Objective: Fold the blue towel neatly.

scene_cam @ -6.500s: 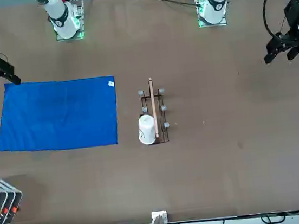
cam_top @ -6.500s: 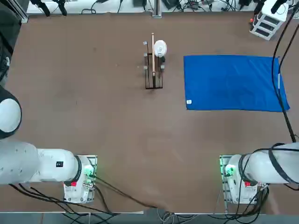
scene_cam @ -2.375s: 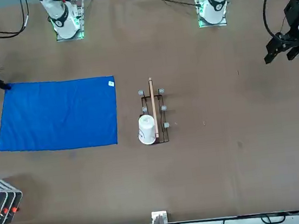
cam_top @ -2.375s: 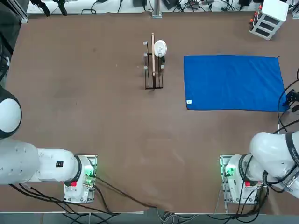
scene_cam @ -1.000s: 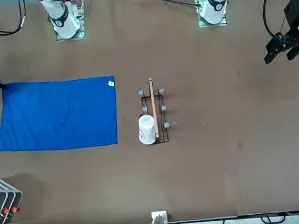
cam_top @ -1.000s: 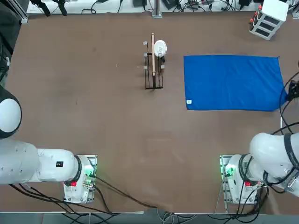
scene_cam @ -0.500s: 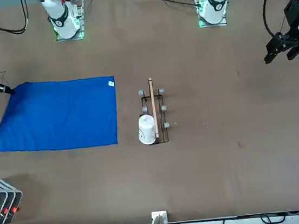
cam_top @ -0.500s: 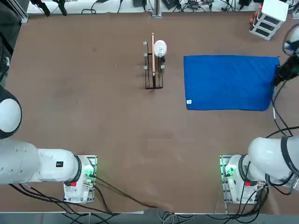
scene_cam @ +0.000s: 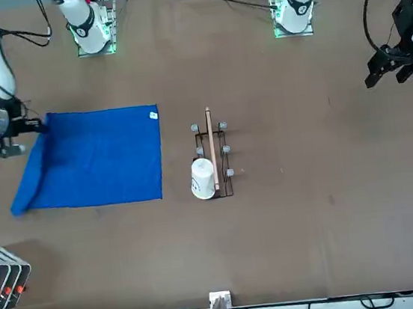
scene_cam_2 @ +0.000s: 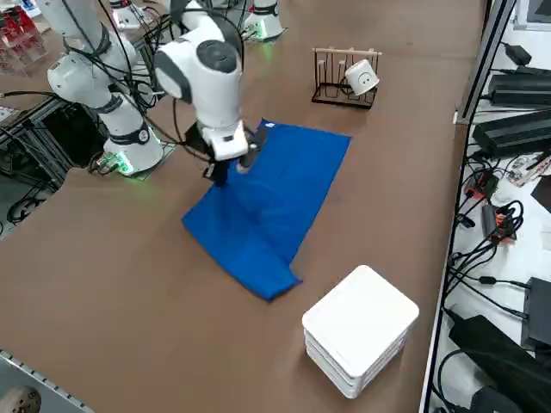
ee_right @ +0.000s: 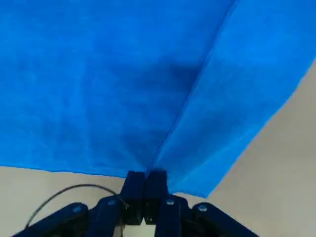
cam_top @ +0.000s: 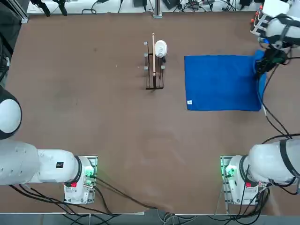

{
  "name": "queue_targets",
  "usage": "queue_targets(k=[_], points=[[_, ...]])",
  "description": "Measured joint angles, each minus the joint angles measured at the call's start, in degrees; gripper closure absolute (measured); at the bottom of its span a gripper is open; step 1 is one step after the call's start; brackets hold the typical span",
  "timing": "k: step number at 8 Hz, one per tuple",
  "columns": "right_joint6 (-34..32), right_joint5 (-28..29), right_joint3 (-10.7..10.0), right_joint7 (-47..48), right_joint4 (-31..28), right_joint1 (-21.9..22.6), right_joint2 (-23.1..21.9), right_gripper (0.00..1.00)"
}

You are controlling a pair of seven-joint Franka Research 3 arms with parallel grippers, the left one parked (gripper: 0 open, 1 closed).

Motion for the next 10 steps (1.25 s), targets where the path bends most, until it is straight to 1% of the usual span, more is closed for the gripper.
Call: queue_targets(k=[3, 5, 7, 10], points=[[-0.3, 0.4, 0.1, -0.1, -0.5, 10.6, 0.0, 0.98], [-0.3, 2.1, 0.2, -0.1, -0.5, 17.7, 0.0, 0.98], [-0.3, 2.7, 0.2, 0.0, -0.6, 23.2, 0.0, 0.98], [-0.2, 6.1, 0.2, 3.2, -0.8, 29.9, 0.1, 0.98]])
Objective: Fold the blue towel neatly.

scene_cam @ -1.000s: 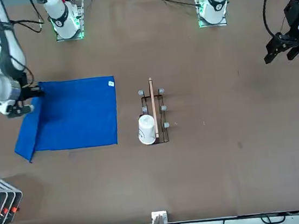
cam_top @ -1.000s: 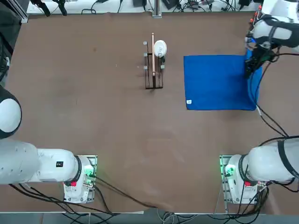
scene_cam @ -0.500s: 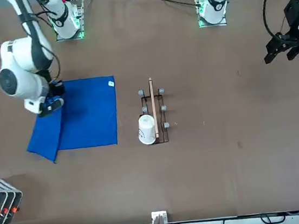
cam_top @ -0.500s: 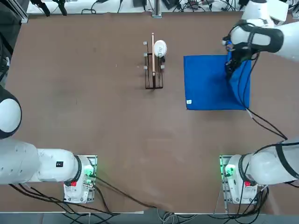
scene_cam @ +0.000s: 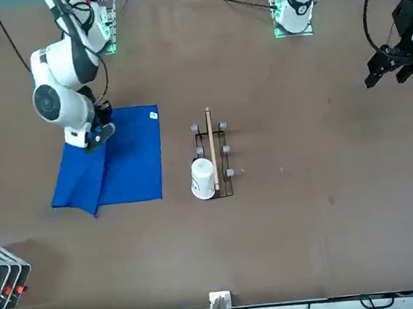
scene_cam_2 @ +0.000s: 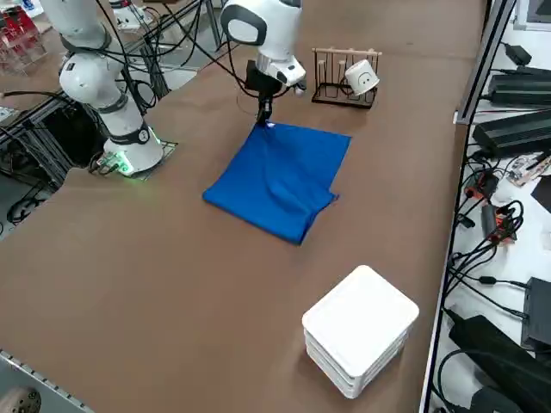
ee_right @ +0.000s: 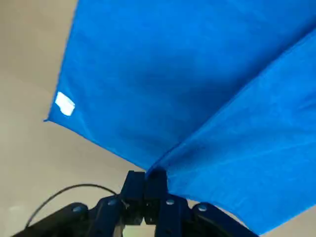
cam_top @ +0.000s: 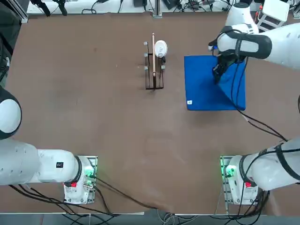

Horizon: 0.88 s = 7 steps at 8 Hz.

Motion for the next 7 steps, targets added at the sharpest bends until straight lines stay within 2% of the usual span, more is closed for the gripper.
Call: queue_targets(k=[7], points=[[3.9, 0.4, -0.1, 0.9, 0.0, 12.2, 3.0, 0.98]])
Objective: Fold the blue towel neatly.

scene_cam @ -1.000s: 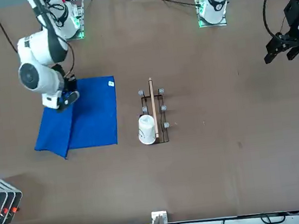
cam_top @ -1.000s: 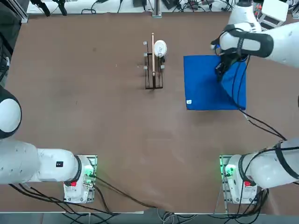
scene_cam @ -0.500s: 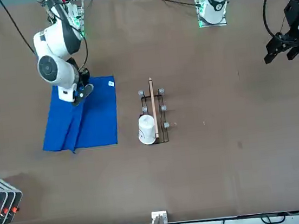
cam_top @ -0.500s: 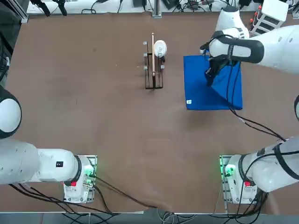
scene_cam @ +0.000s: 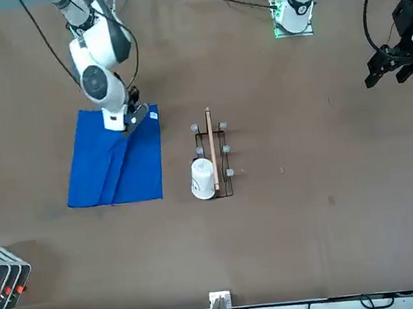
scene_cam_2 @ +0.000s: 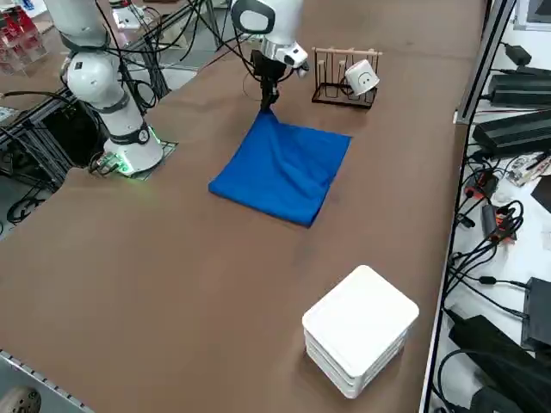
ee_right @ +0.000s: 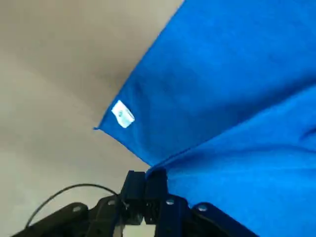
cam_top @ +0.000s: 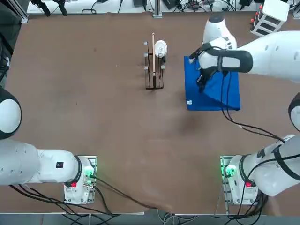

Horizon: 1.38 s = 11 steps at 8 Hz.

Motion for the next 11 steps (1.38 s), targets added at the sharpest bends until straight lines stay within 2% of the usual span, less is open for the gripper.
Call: queue_targets(k=[5, 11], points=[[5.6, 0.0, 0.0, 0.2, 0.0, 6.0, 3.2, 0.98], [9.6, 1.0, 0.0, 1.6, 0.0, 10.5, 5.2, 0.98]])
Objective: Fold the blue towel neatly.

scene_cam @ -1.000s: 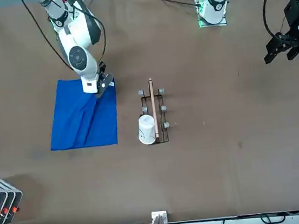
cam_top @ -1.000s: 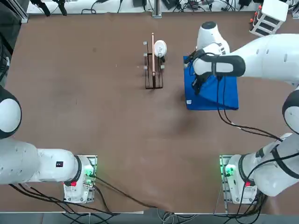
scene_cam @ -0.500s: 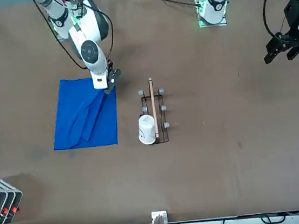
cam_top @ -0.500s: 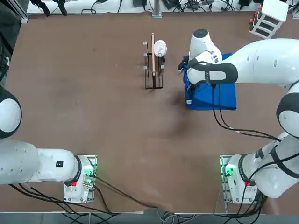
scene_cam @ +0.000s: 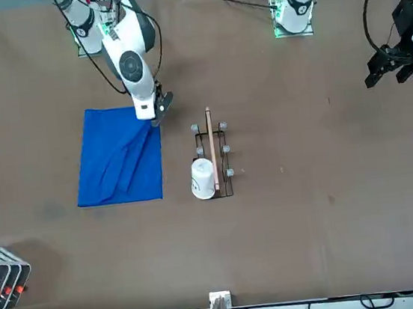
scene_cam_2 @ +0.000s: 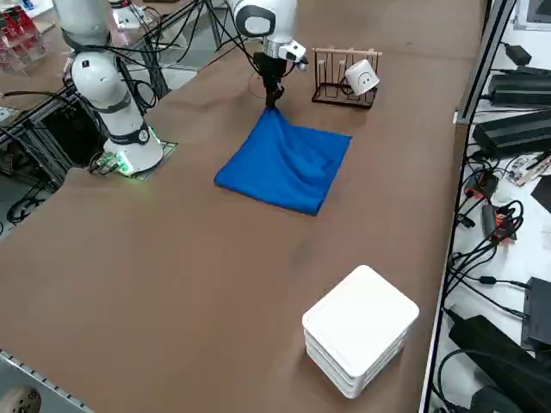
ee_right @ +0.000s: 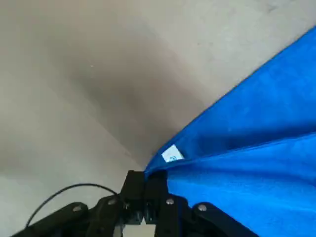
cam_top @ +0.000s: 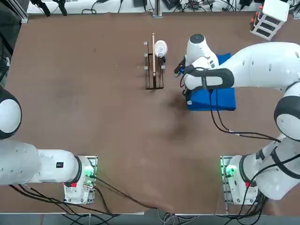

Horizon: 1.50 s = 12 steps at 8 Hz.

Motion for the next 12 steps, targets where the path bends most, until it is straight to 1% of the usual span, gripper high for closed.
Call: queue_targets(k=[4, 6, 7, 9, 10, 11, 12], points=[[0.0, 0.1, 0.0, 1.4, 0.0, 2.8, 1.5, 0.97], [0.1, 0.1, 0.0, 1.5, 0.0, 3.0, 1.6, 0.93], [0.1, 0.1, 0.0, 2.2, 0.1, 3.1, 1.7, 0.85], [0.1, 0.2, 0.0, 5.5, 1.3, 3.2, 1.8, 0.51], [-0.1, 0.2, 0.0, 7.7, 2.6, 3.2, 1.9, 0.31], [-0.8, 0.2, -0.2, 10.2, 4.4, 3.1, 1.9, 0.13], [-2.9, 0.2, -0.8, 12.5, 6.9, 2.7, 1.9, 0.00]])
